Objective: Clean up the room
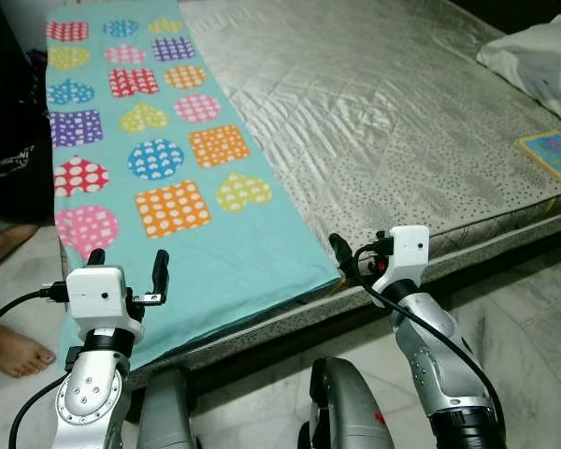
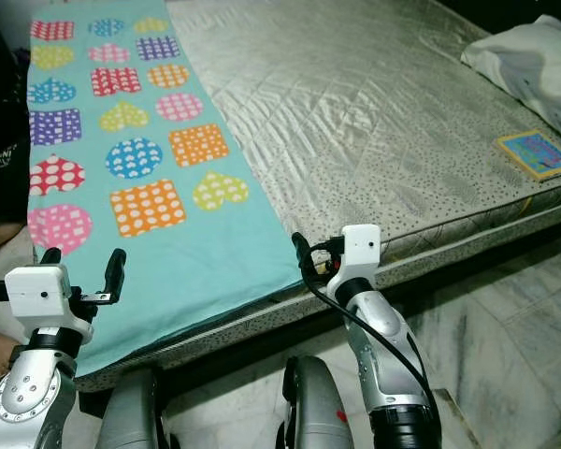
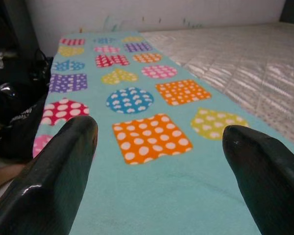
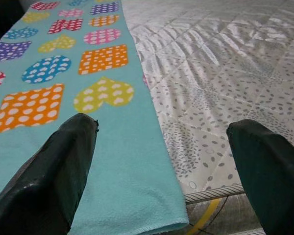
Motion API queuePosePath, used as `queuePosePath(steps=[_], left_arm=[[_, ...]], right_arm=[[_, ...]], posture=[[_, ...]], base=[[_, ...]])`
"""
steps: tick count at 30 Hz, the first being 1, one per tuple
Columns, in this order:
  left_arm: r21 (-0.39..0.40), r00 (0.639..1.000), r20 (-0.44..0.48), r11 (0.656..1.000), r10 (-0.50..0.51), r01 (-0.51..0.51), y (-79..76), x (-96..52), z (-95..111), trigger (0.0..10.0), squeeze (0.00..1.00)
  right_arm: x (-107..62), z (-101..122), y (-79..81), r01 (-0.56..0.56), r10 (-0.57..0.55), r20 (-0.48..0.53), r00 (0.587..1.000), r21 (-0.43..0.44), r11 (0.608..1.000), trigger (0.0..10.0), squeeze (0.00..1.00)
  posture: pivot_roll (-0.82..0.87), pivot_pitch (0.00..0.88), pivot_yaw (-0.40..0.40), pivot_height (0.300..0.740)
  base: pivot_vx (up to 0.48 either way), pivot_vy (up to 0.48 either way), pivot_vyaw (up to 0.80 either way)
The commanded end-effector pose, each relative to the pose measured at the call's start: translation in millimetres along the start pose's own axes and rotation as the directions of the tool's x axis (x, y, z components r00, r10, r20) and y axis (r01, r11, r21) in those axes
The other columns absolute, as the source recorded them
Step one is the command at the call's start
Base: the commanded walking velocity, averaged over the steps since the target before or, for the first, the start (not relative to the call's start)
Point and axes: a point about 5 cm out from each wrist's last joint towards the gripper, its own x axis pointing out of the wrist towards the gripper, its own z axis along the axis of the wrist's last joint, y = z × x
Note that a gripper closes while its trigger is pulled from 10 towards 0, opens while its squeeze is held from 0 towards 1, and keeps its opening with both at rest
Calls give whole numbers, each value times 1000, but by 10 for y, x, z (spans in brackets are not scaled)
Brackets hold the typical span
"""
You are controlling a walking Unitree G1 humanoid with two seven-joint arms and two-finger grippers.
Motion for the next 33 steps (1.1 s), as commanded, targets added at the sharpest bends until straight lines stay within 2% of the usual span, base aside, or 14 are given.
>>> queuePosePath(steps=[1,7,14,21,26,33], left_arm=[[-12,1000,-16,1000,4,-5,-8,-61,0,10000,0],[-25,999,-38,1000,-12,11,-28,-119,-21,10000,0],[-47,998,-51,999,-26,23,-72,-105,-28,10000,0],[-54,998,-48,998,-27,24,-90,-79,-29,10000,0],[-56,999,-44,998,-25,23,-93,-60,-22,10000,0],[-58,999,-39,998,-29,27,-104,-44,-13,10000,0]], right_arm=[[-33,-30,-32,10,-10,0,1000,10,1000,10000,0],[-71,-15,-95,49,-49,27,998,32,998,10000,0],[-75,62,-107,82,-86,55,995,69,994,10000,0],[-36,201,-40,22,-33,106,994,100,995,10000,0],[9,308,-4,-10,-5,139,990,106,994,10000,0],[19,312,-10,-12,-3,138,990,110,994,10000,0]], posture=[[-17,97,-52,580],[-25,102,-47,580],[-38,102,-45,580],[-43,102,-50,580],[-41,100,-50,605],[-38,97,-47,642]], base=[[0,0,0],[0,0,0],[0,0,0],[0,0,0],[0,0,-415],[0,0,0]])
